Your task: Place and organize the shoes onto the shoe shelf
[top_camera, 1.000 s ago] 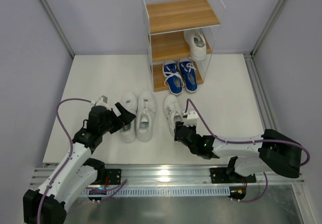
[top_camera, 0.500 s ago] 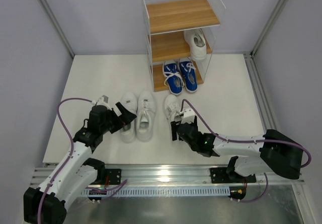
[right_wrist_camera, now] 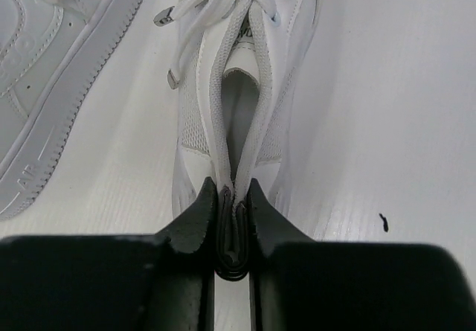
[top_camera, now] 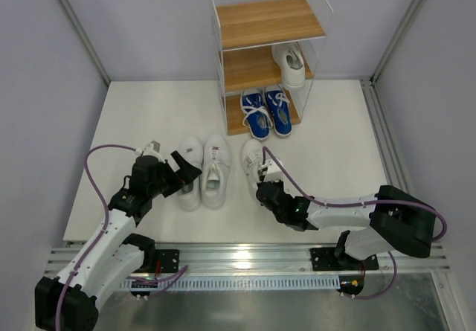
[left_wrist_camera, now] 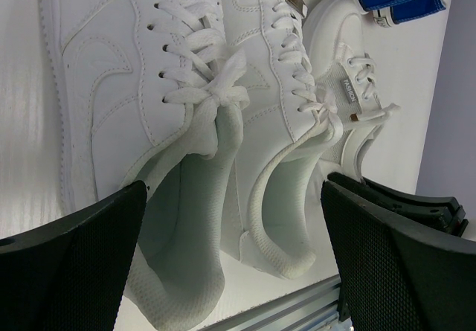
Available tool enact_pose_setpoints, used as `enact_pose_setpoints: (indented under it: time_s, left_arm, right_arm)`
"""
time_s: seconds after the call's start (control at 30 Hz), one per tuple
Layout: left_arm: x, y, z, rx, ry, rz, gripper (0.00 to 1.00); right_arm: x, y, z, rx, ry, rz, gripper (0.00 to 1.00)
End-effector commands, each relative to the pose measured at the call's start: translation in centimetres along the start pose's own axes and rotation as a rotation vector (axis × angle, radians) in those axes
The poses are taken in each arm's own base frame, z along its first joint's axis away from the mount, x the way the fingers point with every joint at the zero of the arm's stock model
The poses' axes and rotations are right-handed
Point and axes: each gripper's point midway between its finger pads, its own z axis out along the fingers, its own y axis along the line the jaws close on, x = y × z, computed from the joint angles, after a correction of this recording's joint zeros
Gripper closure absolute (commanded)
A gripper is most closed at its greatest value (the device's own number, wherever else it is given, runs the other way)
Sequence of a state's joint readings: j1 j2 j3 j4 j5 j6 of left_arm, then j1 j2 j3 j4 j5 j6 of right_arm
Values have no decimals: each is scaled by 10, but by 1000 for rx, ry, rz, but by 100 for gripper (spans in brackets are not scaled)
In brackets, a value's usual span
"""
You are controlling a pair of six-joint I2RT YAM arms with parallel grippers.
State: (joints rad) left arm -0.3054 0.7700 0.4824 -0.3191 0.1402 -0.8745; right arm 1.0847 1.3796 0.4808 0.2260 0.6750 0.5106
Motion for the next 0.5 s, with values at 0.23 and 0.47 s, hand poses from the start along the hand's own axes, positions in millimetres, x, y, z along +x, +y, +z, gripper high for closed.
enact_pose_setpoints:
  time_s: [0.23, 0.47]
  left_arm:
    - [-4, 12, 2, -46, -24, 23, 0]
    - [-4, 11, 2, -43, -24, 23, 0]
  right_arm:
    - [-39, -2, -26, -79, -90, -43, 96]
    - [-103, -16, -77, -126, -215, -77, 96]
